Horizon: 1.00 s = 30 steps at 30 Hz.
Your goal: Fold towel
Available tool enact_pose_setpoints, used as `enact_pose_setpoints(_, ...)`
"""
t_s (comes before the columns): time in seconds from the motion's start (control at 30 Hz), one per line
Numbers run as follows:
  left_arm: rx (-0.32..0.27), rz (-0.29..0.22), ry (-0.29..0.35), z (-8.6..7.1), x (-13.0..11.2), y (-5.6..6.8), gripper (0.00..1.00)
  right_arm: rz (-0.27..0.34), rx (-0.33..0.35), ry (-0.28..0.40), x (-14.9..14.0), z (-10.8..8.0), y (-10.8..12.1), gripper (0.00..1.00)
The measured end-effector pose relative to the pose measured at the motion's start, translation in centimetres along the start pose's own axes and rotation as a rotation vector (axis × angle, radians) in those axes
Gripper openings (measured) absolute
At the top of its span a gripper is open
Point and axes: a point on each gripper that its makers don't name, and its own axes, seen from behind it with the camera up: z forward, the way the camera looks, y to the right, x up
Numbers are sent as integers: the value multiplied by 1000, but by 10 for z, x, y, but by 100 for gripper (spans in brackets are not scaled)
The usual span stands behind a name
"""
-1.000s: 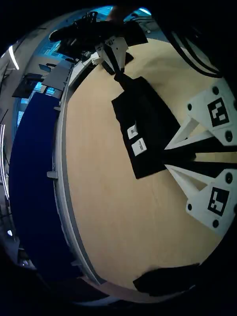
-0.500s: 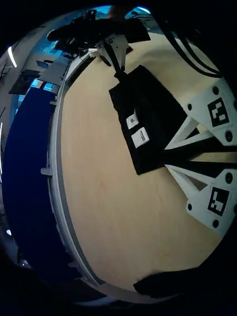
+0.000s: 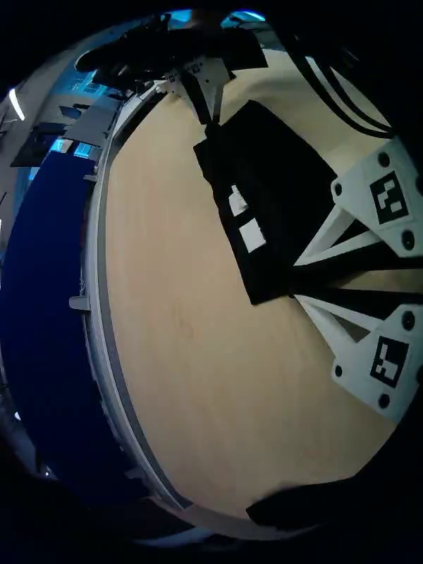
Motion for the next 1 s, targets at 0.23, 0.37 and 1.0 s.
enact_pose_setpoints(0.23,27,-35,10,-1,4,-12,47,-4,-26,13,5,0,6,76)
enact_pose_setpoints(0.37,37,-39,13,-2,5,-18,72,-4,-52,21,6,0,13,89)
enact_pose_setpoints(1.0,38,-42,6,-29,-8,-14,92,45,-68,60,8,-16,14,100)
